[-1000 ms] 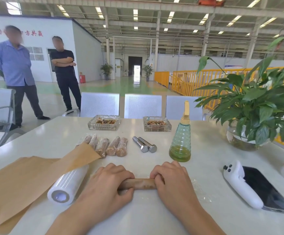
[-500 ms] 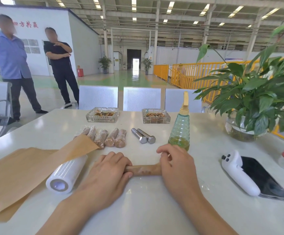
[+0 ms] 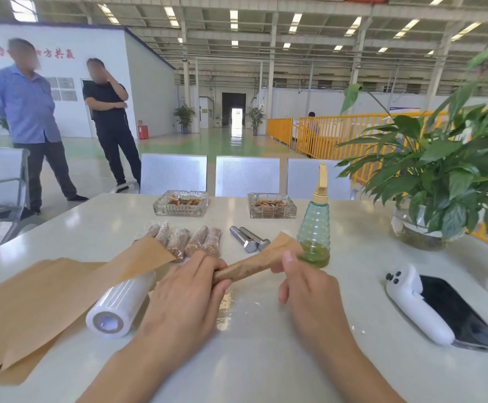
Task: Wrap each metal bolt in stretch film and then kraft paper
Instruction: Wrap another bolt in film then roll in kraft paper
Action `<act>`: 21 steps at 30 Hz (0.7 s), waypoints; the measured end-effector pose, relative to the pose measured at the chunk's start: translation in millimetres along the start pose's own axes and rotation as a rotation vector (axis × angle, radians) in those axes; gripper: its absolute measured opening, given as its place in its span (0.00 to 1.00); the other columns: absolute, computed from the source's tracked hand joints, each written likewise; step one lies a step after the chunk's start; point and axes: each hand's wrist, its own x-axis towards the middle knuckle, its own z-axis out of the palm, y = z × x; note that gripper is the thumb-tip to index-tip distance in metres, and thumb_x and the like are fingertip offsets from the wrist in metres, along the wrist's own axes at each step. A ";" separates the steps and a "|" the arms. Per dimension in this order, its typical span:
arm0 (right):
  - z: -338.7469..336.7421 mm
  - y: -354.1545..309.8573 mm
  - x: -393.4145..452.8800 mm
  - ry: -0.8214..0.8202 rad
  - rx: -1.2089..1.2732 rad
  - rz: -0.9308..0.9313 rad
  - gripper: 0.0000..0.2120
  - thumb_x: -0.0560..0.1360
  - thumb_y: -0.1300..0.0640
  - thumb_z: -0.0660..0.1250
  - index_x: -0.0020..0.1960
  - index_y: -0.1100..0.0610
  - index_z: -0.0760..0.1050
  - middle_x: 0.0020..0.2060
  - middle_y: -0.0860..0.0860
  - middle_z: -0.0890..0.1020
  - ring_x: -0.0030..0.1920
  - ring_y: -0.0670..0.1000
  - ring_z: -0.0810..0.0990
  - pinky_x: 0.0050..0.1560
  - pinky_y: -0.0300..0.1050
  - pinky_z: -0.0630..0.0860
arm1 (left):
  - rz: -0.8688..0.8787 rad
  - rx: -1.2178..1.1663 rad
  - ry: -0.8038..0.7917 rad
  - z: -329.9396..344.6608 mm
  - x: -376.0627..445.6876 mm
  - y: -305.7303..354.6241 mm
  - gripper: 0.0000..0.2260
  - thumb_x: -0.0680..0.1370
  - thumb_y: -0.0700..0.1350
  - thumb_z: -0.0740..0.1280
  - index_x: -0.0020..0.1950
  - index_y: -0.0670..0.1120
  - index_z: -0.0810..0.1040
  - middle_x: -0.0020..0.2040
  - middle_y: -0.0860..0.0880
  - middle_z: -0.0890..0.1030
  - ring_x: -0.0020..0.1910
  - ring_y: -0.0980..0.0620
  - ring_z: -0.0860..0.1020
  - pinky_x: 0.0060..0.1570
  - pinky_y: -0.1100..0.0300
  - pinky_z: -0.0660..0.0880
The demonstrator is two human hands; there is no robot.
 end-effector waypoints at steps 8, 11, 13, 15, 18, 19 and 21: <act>7.0 -7.7 0.2 -0.119 0.118 0.096 0.34 0.74 0.28 0.57 0.32 0.56 0.79 0.19 0.48 0.70 0.22 0.47 0.69 0.27 0.34 0.65 | 0.066 -0.073 -0.075 4.1 0.8 3.5 0.13 0.82 0.57 0.54 0.57 0.52 0.74 0.51 0.57 0.74 0.41 0.49 0.77 0.39 0.51 0.74; 6.5 -6.5 3.2 -0.171 0.230 0.168 0.31 0.78 0.32 0.61 0.37 0.59 0.82 0.22 0.59 0.74 0.21 0.49 0.68 0.25 0.37 0.66 | 0.082 -0.084 -0.072 5.0 0.6 4.4 0.11 0.83 0.55 0.57 0.56 0.51 0.74 0.51 0.56 0.74 0.42 0.48 0.78 0.39 0.51 0.74; 6.3 -7.0 4.9 -0.191 0.312 0.190 0.26 0.80 0.36 0.63 0.44 0.58 0.84 0.29 0.64 0.78 0.21 0.50 0.68 0.23 0.37 0.65 | 0.097 -0.085 -0.085 4.5 0.4 6.2 0.12 0.83 0.55 0.57 0.56 0.51 0.75 0.51 0.56 0.74 0.41 0.48 0.77 0.39 0.51 0.74; 6.2 -7.9 6.3 -0.200 0.347 0.197 0.28 0.77 0.35 0.65 0.47 0.61 0.84 0.31 0.66 0.79 0.20 0.50 0.68 0.22 0.37 0.64 | 0.110 -0.086 -0.101 4.1 0.7 7.7 0.14 0.82 0.56 0.55 0.57 0.51 0.74 0.51 0.56 0.74 0.40 0.48 0.77 0.38 0.51 0.74; 6.1 -8.5 5.7 -0.198 0.323 0.195 0.32 0.72 0.33 0.63 0.47 0.64 0.82 0.35 0.74 0.77 0.21 0.52 0.68 0.23 0.37 0.64 | 0.111 -0.088 -0.104 5.0 1.0 7.2 0.14 0.82 0.57 0.54 0.57 0.51 0.74 0.51 0.57 0.74 0.40 0.48 0.77 0.38 0.52 0.73; 6.1 -8.8 5.0 -0.201 0.318 0.193 0.32 0.71 0.33 0.63 0.46 0.63 0.82 0.36 0.74 0.77 0.22 0.52 0.68 0.23 0.37 0.64 | 0.112 -0.089 -0.104 5.4 0.8 6.7 0.13 0.82 0.56 0.55 0.57 0.51 0.74 0.51 0.57 0.74 0.40 0.48 0.77 0.38 0.51 0.73; 6.2 -9.0 3.7 -0.210 0.319 0.190 0.31 0.70 0.33 0.62 0.47 0.62 0.82 0.36 0.72 0.78 0.22 0.52 0.68 0.24 0.37 0.65 | 0.118 -0.090 -0.106 5.8 -0.2 6.2 0.12 0.82 0.56 0.56 0.57 0.52 0.74 0.51 0.57 0.73 0.41 0.49 0.77 0.38 0.52 0.74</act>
